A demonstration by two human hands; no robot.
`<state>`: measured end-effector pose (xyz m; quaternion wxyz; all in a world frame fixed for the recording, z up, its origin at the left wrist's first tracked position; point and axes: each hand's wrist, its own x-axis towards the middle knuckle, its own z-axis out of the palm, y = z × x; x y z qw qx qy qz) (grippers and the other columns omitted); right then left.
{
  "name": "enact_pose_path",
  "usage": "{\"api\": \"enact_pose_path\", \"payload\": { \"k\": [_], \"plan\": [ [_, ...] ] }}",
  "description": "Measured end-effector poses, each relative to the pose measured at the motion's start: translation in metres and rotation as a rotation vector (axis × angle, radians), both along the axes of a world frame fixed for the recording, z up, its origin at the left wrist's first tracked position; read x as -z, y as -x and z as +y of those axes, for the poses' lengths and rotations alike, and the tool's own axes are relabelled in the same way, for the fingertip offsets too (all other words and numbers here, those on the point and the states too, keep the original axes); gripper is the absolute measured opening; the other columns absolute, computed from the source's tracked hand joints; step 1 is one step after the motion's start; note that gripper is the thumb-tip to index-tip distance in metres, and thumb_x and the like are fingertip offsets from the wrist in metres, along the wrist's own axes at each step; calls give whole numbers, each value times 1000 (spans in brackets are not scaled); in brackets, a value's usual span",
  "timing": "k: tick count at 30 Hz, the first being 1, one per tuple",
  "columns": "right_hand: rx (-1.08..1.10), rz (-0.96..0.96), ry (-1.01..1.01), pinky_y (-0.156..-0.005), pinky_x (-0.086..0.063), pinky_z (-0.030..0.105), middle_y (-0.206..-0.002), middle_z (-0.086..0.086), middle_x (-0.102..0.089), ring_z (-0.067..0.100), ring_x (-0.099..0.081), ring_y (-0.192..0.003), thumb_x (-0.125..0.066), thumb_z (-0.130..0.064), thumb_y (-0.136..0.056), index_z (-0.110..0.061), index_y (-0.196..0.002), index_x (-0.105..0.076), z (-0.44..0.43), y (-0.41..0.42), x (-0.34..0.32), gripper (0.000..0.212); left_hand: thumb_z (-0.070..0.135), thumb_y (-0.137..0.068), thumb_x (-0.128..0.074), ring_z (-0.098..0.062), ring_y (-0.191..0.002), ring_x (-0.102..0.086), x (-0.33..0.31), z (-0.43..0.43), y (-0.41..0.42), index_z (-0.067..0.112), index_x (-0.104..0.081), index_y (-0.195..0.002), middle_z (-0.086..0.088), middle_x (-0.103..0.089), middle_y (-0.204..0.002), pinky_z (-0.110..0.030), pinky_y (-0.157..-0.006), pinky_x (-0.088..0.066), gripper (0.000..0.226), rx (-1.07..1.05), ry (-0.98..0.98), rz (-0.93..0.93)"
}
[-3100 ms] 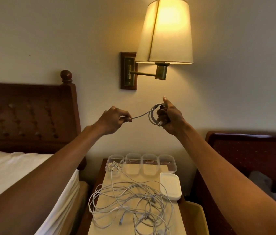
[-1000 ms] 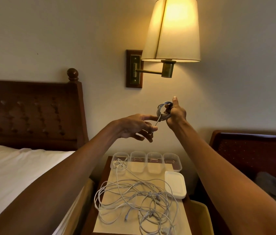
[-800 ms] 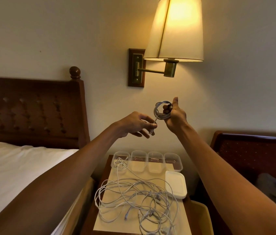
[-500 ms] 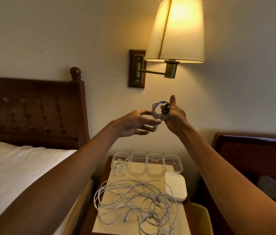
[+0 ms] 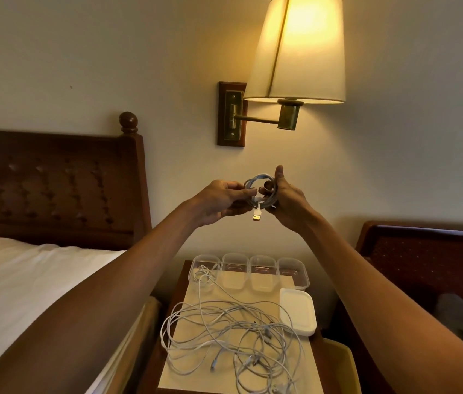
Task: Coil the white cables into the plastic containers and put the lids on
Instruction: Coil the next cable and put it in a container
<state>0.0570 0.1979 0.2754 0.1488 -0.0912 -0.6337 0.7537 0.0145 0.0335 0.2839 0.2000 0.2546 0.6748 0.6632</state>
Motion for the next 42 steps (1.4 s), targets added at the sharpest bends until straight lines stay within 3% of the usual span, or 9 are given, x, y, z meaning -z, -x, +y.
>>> {"api": "enact_pose_path", "payload": {
  "k": [3,8,14,20,24,31,38,42],
  "plan": [
    [-79,-52,22,-95,-46,39,-109,13,-65,28,-59,-105,-39,-57,-96,1,-118,-58,3,-3,5,64,12,-91,-66,-23,-92,-72,5,-2,3,-1,-66,-113,-12,-73,-99,-29,-78,-60,26,-79,-81,-3],
    [-226,-46,-7,-82,-51,33,-102,13,-68,24,-62,-97,-51,-37,-99,3,-116,-63,4,-12,17,45,11,-90,-69,-23,-93,-71,16,-2,7,-1,-67,-114,-11,-71,-99,-27,-78,-59,27,-196,-128,30],
    [-286,-26,67,-94,-50,41,-100,12,-66,26,-60,-100,-52,-32,-99,-8,-99,-67,7,-14,20,28,17,-92,-68,-25,-93,-71,13,-10,6,1,-67,-114,-13,-72,-103,-28,-75,-57,28,-111,-111,10],
    [-368,-27,97,-94,-45,39,-105,12,-63,26,-57,-107,-46,-35,-100,-13,-98,-65,4,-15,21,29,17,-91,-68,-25,-93,-66,10,-16,7,9,-69,-108,-11,-70,-97,-34,-81,-49,19,-128,-79,113],
    [-393,-44,142,-95,-44,39,-106,10,-60,24,-55,-107,-50,-40,-98,-18,-102,-64,4,-15,22,26,14,-89,-70,-22,-93,-66,10,-17,11,6,-71,-108,-9,-70,-96,-32,-84,-54,21,-144,-103,147],
    [-408,-60,48,-98,-51,46,-121,17,-60,30,-61,-110,-65,-46,-84,-8,-123,-58,5,-13,13,55,13,-86,-74,-23,-96,-67,11,-16,16,4,-71,-112,-11,-71,-102,-29,-85,-58,28,-256,-111,241],
    [-305,-60,-97,-85,-59,40,-113,20,-66,31,-69,-100,-65,-17,-91,1,-112,-63,-9,-8,8,28,16,-88,-72,-28,-98,-70,18,-16,14,2,-71,-108,-18,-70,-105,-34,-89,-58,24,-254,-133,209],
    [-319,-70,-147,-87,-58,40,-105,19,-66,29,-68,-96,-56,-14,-97,2,-110,-62,-14,-7,15,21,18,-88,-71,-28,-96,-71,31,-23,16,-1,-70,-109,-18,-71,-102,-35,-88,-59,27,-273,-112,191]
  ]
}}
